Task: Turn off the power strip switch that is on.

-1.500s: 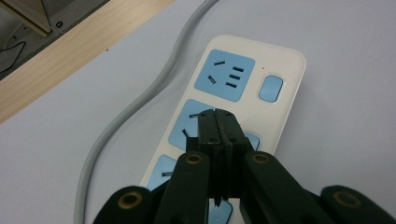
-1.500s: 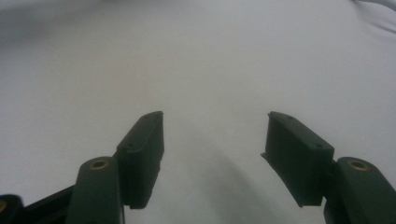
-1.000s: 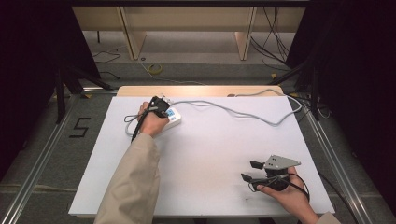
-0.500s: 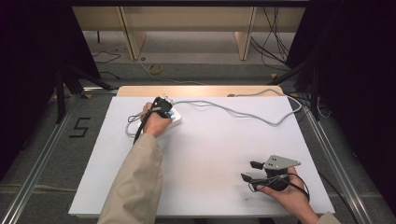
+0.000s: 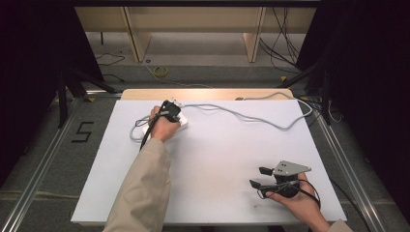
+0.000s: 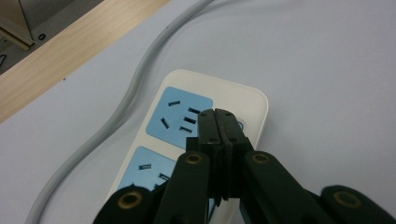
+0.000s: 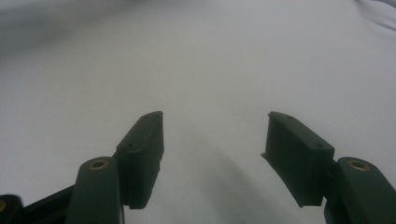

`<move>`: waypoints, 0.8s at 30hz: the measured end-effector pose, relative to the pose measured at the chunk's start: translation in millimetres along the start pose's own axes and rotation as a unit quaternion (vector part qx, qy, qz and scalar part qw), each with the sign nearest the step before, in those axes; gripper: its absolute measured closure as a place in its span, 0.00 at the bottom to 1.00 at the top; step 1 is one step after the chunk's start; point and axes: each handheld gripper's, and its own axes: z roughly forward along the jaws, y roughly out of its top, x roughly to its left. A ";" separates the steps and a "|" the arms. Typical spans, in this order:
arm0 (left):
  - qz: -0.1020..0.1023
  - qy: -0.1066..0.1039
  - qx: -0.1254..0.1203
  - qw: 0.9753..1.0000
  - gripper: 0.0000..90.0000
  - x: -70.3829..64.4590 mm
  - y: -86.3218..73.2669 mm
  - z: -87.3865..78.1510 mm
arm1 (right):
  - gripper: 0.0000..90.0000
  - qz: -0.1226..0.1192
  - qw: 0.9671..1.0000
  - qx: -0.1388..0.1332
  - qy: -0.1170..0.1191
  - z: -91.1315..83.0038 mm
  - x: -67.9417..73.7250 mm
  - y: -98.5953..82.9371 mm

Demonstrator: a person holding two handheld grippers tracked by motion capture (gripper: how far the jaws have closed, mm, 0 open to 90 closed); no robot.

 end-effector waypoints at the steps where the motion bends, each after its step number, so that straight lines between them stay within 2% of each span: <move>1: -0.002 -0.002 0.000 1.000 1.00 0.0 0.0 0.2 | 0.42 0.000 1.000 0.000 0.000 0.0 0.0 0.0; 24: -0.005 -0.006 -0.004 1.000 1.00 -2.3 2.3 3.2 | 0.42 0.000 1.000 -0.001 0.000 0.7 0.4 0.0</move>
